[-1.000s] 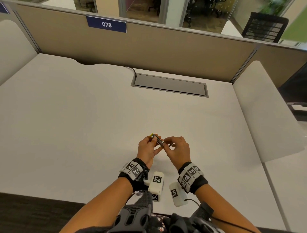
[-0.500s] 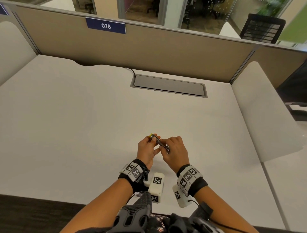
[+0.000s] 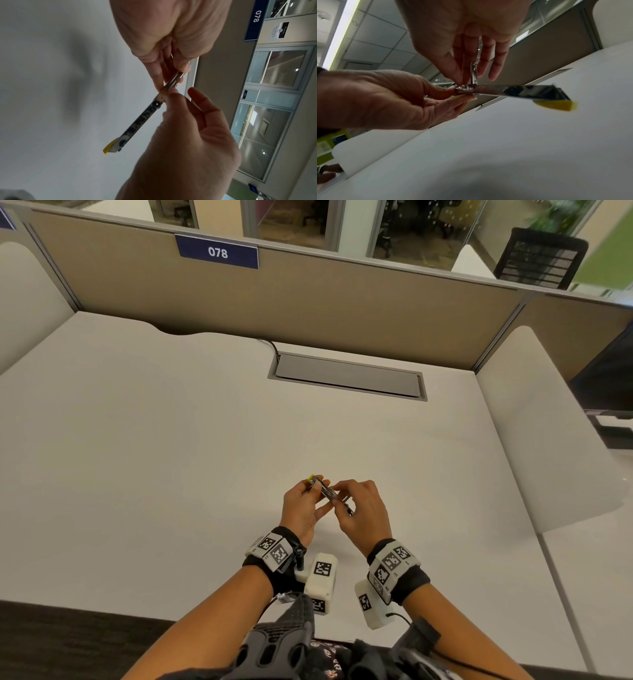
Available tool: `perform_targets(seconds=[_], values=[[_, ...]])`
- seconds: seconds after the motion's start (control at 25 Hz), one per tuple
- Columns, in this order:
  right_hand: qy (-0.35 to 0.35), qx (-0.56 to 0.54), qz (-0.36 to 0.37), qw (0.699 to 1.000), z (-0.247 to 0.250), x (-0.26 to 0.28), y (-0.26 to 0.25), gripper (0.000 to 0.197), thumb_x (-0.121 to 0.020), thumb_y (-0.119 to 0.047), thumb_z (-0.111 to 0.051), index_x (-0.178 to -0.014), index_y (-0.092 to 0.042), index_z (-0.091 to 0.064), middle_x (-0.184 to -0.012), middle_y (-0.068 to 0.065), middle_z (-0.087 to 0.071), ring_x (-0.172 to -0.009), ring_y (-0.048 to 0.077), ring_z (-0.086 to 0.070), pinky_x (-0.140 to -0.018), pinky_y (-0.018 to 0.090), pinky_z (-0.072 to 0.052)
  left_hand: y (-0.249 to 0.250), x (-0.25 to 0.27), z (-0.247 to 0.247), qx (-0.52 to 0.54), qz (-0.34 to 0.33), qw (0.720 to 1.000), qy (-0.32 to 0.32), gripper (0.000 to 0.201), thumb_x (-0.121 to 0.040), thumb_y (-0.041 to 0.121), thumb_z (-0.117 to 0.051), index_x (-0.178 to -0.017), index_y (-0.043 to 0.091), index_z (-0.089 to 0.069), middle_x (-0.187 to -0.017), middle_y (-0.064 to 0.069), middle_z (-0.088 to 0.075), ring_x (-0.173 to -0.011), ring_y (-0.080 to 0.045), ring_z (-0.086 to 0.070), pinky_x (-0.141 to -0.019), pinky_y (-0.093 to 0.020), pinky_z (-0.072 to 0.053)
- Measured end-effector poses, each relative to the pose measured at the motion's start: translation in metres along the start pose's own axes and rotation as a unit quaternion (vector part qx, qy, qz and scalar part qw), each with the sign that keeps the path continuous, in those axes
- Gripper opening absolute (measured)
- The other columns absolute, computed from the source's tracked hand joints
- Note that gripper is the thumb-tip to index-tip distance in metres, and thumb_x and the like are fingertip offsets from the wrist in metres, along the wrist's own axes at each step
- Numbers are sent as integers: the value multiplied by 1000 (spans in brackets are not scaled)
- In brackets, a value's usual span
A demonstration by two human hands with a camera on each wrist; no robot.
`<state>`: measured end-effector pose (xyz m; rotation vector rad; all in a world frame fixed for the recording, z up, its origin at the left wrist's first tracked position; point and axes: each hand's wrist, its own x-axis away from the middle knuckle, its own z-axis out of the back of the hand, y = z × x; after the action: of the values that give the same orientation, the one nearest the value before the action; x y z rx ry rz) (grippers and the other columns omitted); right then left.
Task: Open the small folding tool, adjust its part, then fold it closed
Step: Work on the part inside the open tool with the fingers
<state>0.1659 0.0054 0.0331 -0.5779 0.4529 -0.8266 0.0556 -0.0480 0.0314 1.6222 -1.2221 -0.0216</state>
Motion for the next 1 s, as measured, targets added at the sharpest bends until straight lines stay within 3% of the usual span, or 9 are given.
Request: perform_targets(seconds=[0.16, 0.28, 0.52, 0.6, 0.8, 1.0], values=[[68, -50, -6, 996, 1, -2, -2, 13, -81, -11, -64, -94, -16, -62, -90, -2, -63, -86, 14, -53, -70, 19, -44, 2, 1, -3, 8, 0, 1000, -11, 24, -98, 7, -45, -116, 4, -60, -107, -10, -67, -99, -23, -66, -81, -37, -58], [62, -43, -25, 997, 3, -4, -1, 12, -83, -12, -63, -94, -13, -65, -92, 1, -64, -85, 16, -59, -71, 27, -52, 3, 1, -6, 12, -2, 1000, -19, 22, -98, 7, -45, -113, 6, -61, -108, -10, -67, -99, -23, -66, -79, -35, -59], [60, -73, -47, 994, 10, 1, 6, 11, -83, -6, -59, -88, -11, -67, -86, 3, -69, -75, 14, -62, -65, 14, -47, 4, 2, -7, 19, -2, 1000, -17, 24, -98, 6, -44, -116, 5, -60, -109, -11, -67, -101, -23, -66, -73, -32, -61], [62, -79, -49, 994, 12, 3, 8, 9, -83, -6, -60, -86, -11, -67, -85, 2, -68, -74, 13, -62, -64, 15, -48, 3, 2, -8, 23, 6, 1000, -15, 23, -98, 7, -44, -115, 5, -60, -109, -11, -67, -101, -23, -66, -74, -33, -60], [43, -38, 6, 998, 15, 11, 15, 11, -83, -12, -57, -87, -14, -67, -82, 2, -64, -69, 16, -61, -62, 32, -55, 0, 3, -9, 30, 16, 999, -13, 24, -99, 7, -43, -115, 4, -60, -108, -11, -67, -97, -21, -66, -73, -33, -60], [12, 36, 55, 998, 19, 19, 18, 20, -82, -10, -60, -98, -16, -70, -85, 2, -61, -65, 17, -56, -56, 26, -50, 1, 3, -9, 21, 12, 1000, -9, 24, -99, 7, -43, -115, 5, -60, -109, -11, -66, -96, -21, -66, -72, -32, -60]])
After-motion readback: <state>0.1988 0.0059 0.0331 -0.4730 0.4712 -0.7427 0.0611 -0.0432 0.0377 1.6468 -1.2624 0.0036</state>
